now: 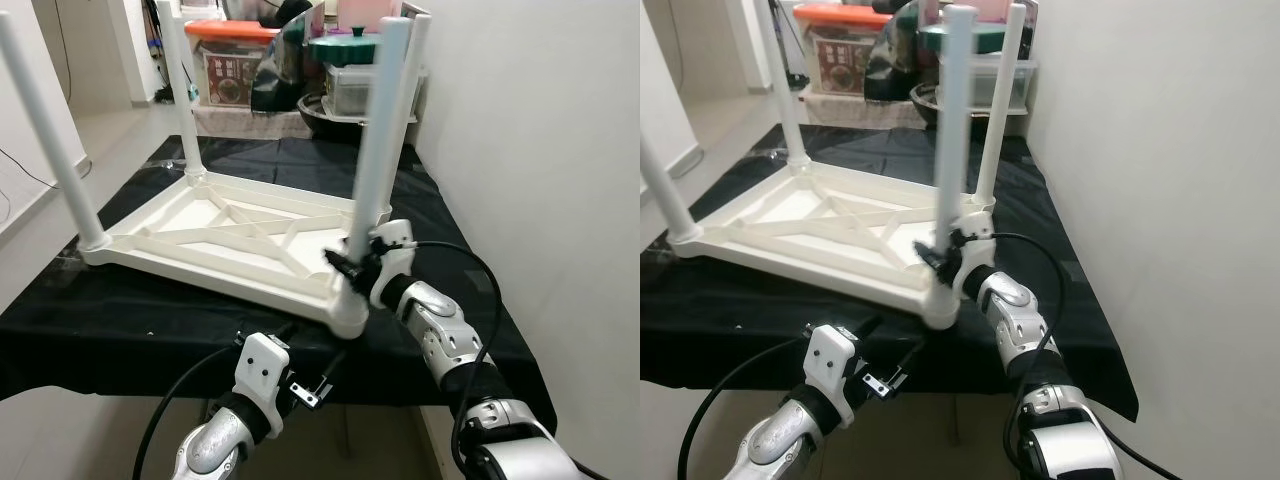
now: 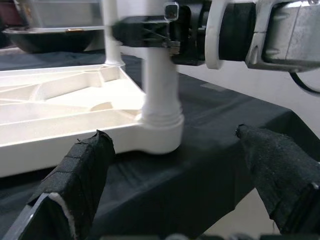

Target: Building children table

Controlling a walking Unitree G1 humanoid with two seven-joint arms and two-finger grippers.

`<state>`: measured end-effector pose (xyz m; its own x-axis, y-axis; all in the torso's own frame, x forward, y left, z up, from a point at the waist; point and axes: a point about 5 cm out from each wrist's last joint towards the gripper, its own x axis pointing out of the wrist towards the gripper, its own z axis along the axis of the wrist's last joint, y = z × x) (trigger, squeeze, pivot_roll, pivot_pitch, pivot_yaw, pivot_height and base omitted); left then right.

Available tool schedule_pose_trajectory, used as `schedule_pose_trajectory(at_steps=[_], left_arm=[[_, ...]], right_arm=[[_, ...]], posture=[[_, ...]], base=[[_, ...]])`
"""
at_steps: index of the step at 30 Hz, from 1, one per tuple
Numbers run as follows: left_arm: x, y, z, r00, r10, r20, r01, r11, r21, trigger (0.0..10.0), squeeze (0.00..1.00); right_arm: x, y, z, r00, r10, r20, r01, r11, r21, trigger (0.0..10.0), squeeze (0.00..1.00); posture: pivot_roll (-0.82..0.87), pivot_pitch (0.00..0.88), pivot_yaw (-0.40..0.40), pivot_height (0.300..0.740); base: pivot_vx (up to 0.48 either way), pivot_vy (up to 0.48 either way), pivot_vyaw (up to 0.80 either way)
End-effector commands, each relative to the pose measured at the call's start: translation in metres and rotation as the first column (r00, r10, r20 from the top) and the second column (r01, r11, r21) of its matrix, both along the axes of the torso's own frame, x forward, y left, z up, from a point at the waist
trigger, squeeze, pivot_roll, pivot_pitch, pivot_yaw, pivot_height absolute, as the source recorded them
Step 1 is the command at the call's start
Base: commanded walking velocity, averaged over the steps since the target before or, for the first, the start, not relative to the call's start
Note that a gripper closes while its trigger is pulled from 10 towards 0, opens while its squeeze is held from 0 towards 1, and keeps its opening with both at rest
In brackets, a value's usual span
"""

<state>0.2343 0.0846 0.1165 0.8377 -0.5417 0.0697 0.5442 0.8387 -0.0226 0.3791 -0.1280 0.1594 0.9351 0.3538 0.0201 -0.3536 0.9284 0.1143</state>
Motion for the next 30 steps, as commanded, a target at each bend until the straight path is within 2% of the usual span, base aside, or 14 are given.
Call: schedule_pose_trajectory(at_steps=[1, 3, 4, 5, 7, 12, 13, 14, 16, 17, 20, 21, 24, 30], left_arm=[[0.000, 0.001, -0.002, 1.000, -0.006, -0.009, 0.006, 1.000, 0.007, 10.0, 0.00], [0.000, 0.001, -0.002, 1.000, -0.006, -0.009, 0.006, 1.000, 0.007, 10.0, 0.00], [0.000, 0.001, -0.002, 1.000, -0.006, -0.009, 0.006, 1.000, 0.009, 10.0, 0.00], [0.000, 0.001, -0.002, 1.000, -0.006, -0.009, 0.006, 1.000, 0.009, 10.0, 0.00], [0.001, 0.001, -0.002, 1.000, -0.004, -0.009, 0.004, 1.000, 0.011, 10.0, 0.00], [0.001, 0.001, -0.002, 1.000, -0.005, -0.009, 0.006, 1.000, 0.012, 10.0, 0.00], [0.001, 0.000, -0.002, 1.000, -0.006, -0.009, 0.006, 1.000, 0.012, 10.0, 0.00], [0.001, 0.000, -0.002, 1.000, -0.006, -0.009, 0.006, 1.000, 0.012, 10.0, 0.00], [0.001, 0.000, -0.002, 1.000, -0.006, -0.009, 0.006, 1.000, 0.012, 10.0, 0.00], [0.001, 0.000, -0.003, 1.000, -0.005, -0.009, 0.005, 1.000, 0.011, 10.0, 0.00], [0.001, 0.000, -0.003, 1.000, -0.005, -0.009, 0.005, 1.000, 0.010, 10.0, 0.00], [0.001, 0.000, -0.003, 1.000, -0.005, -0.009, 0.006, 1.000, 0.010, 10.0, 0.00], [0.002, 0.000, -0.002, 1.000, -0.006, -0.008, 0.006, 1.000, 0.010, 10.0, 0.00], [0.001, 0.000, -0.002, 1.000, -0.005, -0.007, 0.005, 1.000, 0.009, 10.0, 0.00]], right_arm=[[-0.001, -0.026, -0.008, 0.931, -0.357, -0.070, 0.363, 0.927, 0.098, 0.0, 0.00], [-0.001, -0.026, -0.008, 0.931, -0.357, -0.070, 0.363, 0.927, 0.098, 0.0, 0.00], [-0.007, -0.035, -0.011, 0.827, -0.549, -0.119, 0.562, 0.812, 0.156, 0.0, 0.00], [-0.007, -0.035, -0.011, 0.827, -0.549, -0.119, 0.562, 0.812, 0.156, 0.0, 0.00], [-0.017, -0.029, -0.018, 0.699, -0.682, -0.215, 0.715, 0.669, 0.202, 0.0, 0.00], [-0.017, -0.012, -0.019, 0.706, -0.668, -0.237, 0.708, 0.678, 0.199, 0.3, 0.00], [-0.015, -0.006, -0.018, 0.739, -0.636, -0.224, 0.673, 0.713, 0.196, 10.0, 0.00], [-0.013, 0.000, -0.016, 0.778, -0.598, -0.194, 0.628, 0.754, 0.194, 10.0, 0.78], [-0.013, 0.000, -0.016, 0.778, -0.598, -0.194, 0.628, 0.754, 0.194, 10.0, 0.78], [-0.012, 0.005, -0.013, 0.811, -0.561, -0.168, 0.585, 0.786, 0.199, 10.0, 1.00], [-0.010, 0.007, -0.007, 0.853, -0.514, -0.090, 0.522, 0.835, 0.176, 10.0, 1.00], [-0.008, 0.008, -0.005, 0.888, -0.456, -0.061, 0.459, 0.868, 0.190, 10.0, 0.00], [-0.006, 0.006, -0.002, 0.942, -0.335, 0.017, 0.328, 0.931, 0.160, 10.0, 0.00], [-0.003, -0.007, 0.000, 0.979, -0.192, 0.065, 0.186, 0.979, 0.090, 10.0, 0.00]], posture=[[0.04, 0.006, -0.051, 0.740], [0.04, 0.006, -0.051, 0.740], [0.04, 0.005, -0.051, 0.740], [0.04, 0.005, -0.051, 0.740], [0.04, 0.004, -0.051, 0.740], [0.04, 0.005, -0.051, 0.740], [0.04, 0.005, -0.056, 0.740], [0.04, 0.004, -0.056, 0.740], [0.04, 0.004, -0.056, 0.740], [0.04, 0.006, -0.055, 0.740], [0.04, 0.005, -0.055, 0.740], [0.03, 0.006, -0.052, 0.740], [0.03, 0.006, -0.054, 0.740], [0.04, 0.006, -0.054, 0.740]], base=[[0.000, 0.000, 0.00], [0.000, 0.000, 0.00], [0.000, 0.000, 0.00], [0.000, 0.000, 0.00], [0.000, 0.000, 0.00], [0.000, 0.000, 0.00], [0.000, 0.000, 0.00], [0.000, 0.000, 0.00], [0.000, 0.000, 0.00], [0.000, 0.000, 0.00], [0.000, 0.000, 0.00], [0.000, 0.000, 0.00], [0.000, 0.000, 0.00], [0.000, 0.000, 0.00]])
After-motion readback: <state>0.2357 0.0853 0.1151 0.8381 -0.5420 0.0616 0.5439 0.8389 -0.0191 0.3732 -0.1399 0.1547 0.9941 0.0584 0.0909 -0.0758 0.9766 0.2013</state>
